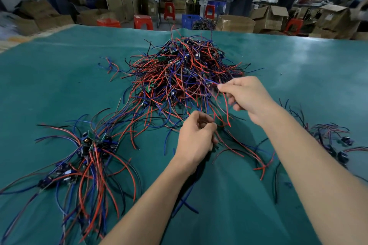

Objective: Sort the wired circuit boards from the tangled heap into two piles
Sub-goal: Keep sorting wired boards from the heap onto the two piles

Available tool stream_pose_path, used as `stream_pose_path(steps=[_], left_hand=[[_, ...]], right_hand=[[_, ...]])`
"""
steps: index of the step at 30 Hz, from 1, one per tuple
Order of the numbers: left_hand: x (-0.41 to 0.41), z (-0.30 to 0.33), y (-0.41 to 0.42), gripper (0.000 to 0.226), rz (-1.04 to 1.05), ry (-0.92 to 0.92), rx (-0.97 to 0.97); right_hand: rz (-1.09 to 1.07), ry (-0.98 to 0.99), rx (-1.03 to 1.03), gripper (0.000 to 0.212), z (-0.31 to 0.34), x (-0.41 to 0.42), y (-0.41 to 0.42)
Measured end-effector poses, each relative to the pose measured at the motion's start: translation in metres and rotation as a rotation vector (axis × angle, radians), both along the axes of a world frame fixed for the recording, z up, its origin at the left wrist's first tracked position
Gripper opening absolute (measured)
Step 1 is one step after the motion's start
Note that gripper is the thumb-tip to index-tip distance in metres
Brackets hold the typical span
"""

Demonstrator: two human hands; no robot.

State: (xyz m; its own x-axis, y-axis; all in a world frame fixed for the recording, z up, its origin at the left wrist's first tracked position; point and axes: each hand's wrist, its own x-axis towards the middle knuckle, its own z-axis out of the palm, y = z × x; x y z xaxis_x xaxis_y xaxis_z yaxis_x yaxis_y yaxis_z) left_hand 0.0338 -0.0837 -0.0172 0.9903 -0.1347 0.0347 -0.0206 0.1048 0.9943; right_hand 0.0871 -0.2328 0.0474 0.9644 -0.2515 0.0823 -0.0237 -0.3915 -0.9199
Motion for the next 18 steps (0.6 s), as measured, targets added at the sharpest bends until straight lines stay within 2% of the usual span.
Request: stream_pose_path(steps=[4, 8, 10, 14, 18], left_hand=[[-0.001, 0.003, 0.001, 0.006, -0.019, 0.011, -0.048], [-0.002, 0.007, 0.002, 0.026, -0.059, 0.051, -0.130], [-0.003, 0.008, 0.002, 0.028, -0.092, 0.067, -0.170], [-0.003, 0.006, 0.005, 0.012, -0.127, 0.026, -0.157], [-0.003, 0.007, 0.007, 0.016, -0.174, 0.056, -0.205]], right_hand=[[0.016, -0.028, 0.157, 0.023, 0.003, -0.041, -0.012], [0.126, -0.026, 0.284, 0.027, -0.003, -0.083, -0.012], [0.191, -0.008, 0.233, 0.029, -0.011, -0.095, -0.006], [0.282, 0.010, 0.067, 0.022, -0.026, -0.096, 0.010], [0.291, -0.026, 0.019, 0.022, -0.033, -0.092, 0.005]])
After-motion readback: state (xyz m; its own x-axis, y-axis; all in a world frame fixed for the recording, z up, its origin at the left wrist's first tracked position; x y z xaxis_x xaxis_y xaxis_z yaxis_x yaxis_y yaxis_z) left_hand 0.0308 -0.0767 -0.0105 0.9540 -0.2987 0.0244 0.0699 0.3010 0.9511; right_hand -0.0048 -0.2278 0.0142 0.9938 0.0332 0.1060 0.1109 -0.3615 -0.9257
